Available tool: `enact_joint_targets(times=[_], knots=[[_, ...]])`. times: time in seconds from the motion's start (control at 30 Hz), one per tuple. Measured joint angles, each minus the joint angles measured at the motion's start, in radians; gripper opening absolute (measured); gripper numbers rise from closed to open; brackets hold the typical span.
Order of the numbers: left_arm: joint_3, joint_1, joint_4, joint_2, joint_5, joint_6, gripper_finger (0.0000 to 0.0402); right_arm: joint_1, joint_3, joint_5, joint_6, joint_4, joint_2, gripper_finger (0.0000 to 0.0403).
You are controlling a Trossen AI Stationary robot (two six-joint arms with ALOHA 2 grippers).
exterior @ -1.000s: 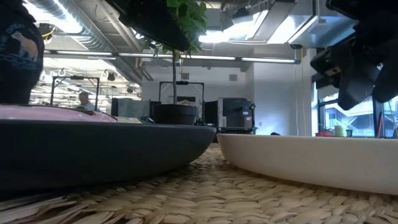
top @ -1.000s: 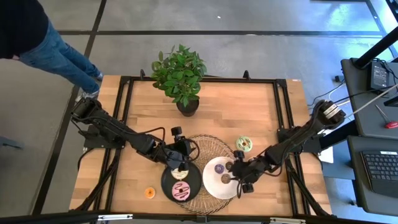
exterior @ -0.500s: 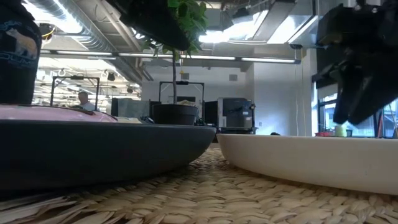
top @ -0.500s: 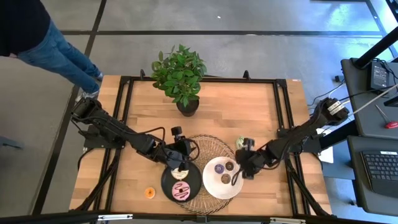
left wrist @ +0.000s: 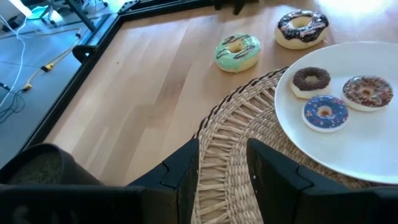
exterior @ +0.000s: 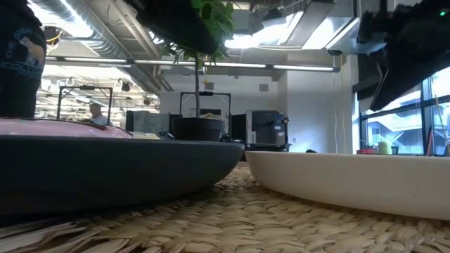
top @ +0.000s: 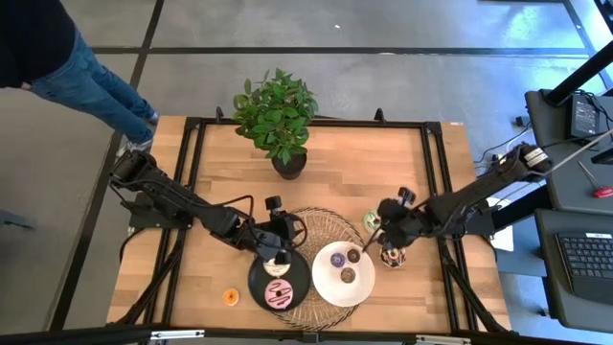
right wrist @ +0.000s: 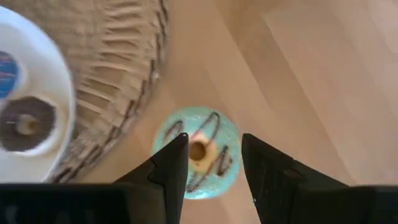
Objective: Pick & Place donuts
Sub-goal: Put the large green donut on the black plate
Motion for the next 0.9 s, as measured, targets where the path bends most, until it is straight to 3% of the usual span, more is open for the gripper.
enact_joint_targets(times=[0.17, 0.27, 0.4, 0.53, 0.9], knots=[[0.000, 0.000, 0.001, 0.000, 0.002, -0.002, 0.0130, -0.082, -0.038, -0.073, -0.001, 0.054, 0.011, 0.0164], [0.000, 0.000, 0.001, 0.000, 0.010, -0.001, 0.0130, -0.134, -0.093, -0.126, 0.002, 0.115, 0.014, 0.0195], [0.000, 0.000, -0.002, 0.000, 0.018, -0.001, 0.0130, -0.189, -0.176, -0.109, 0.028, 0.193, 0.014, 0.0240], [0.000, 0.000, -0.003, 0.000, 0.018, -0.001, 0.0130, -0.227, -0.221, -0.153, 0.030, 0.225, 0.014, 0.0263], [0.000, 0.000, -0.004, 0.000, 0.018, 0.000, 0.0130, -0.259, -0.227, -0.250, 0.028, 0.244, 0.042, 0.0229]])
